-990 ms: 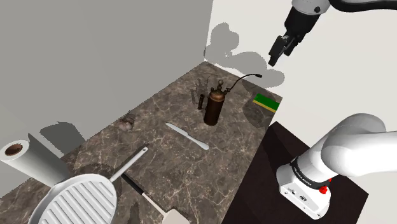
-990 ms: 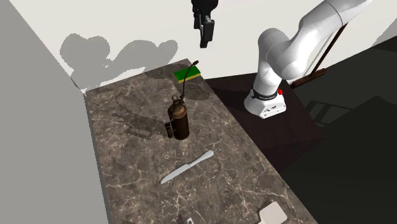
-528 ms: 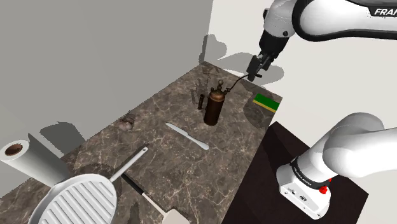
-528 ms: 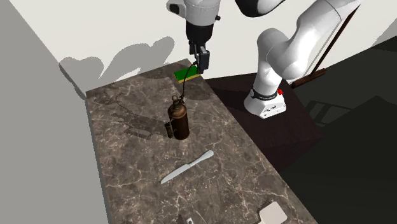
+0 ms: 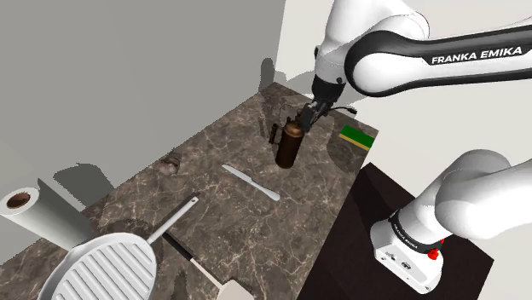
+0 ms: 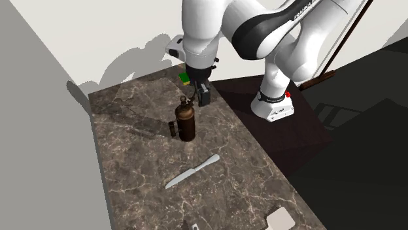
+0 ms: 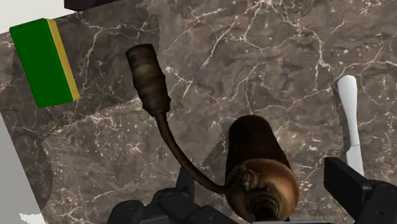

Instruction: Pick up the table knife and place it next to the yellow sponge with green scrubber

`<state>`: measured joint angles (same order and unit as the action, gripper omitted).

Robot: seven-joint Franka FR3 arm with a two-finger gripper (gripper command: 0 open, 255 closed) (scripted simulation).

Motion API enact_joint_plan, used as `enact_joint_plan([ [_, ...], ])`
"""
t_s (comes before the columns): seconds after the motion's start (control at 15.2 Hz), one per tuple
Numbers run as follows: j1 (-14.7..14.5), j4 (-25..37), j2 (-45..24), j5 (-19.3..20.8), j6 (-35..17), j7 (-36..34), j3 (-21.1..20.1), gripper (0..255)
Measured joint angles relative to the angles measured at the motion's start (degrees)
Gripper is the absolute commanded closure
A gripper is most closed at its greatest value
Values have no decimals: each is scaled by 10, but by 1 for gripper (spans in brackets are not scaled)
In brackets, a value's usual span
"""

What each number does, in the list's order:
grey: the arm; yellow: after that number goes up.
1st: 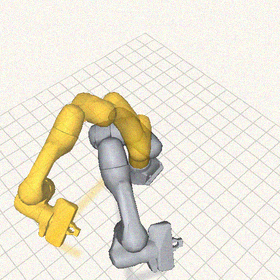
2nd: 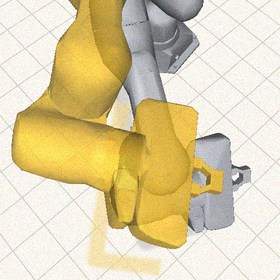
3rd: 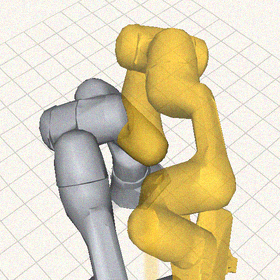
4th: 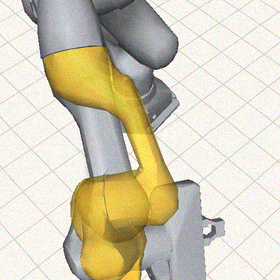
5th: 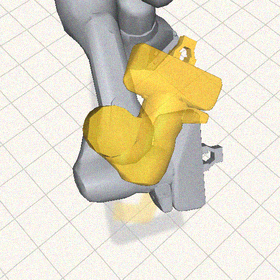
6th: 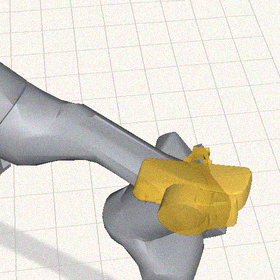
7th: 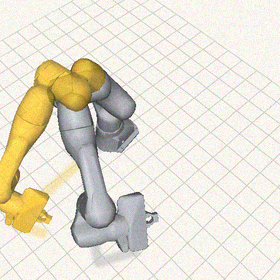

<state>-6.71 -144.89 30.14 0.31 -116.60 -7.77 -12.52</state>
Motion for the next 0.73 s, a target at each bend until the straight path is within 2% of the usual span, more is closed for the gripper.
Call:
enact_joint_plan([
  [0.2, -11, 0, -55, -11, -48, -17, -20, 0],
  [0.53, -37, 16, -87, 42, -127, -51, -45, 0],
  [0.66, -44, 36, -125, 19, -170, -55, -47, 0],
  [0.73, -49, 34, -159, 7, -167, -60, -52, 0],
])
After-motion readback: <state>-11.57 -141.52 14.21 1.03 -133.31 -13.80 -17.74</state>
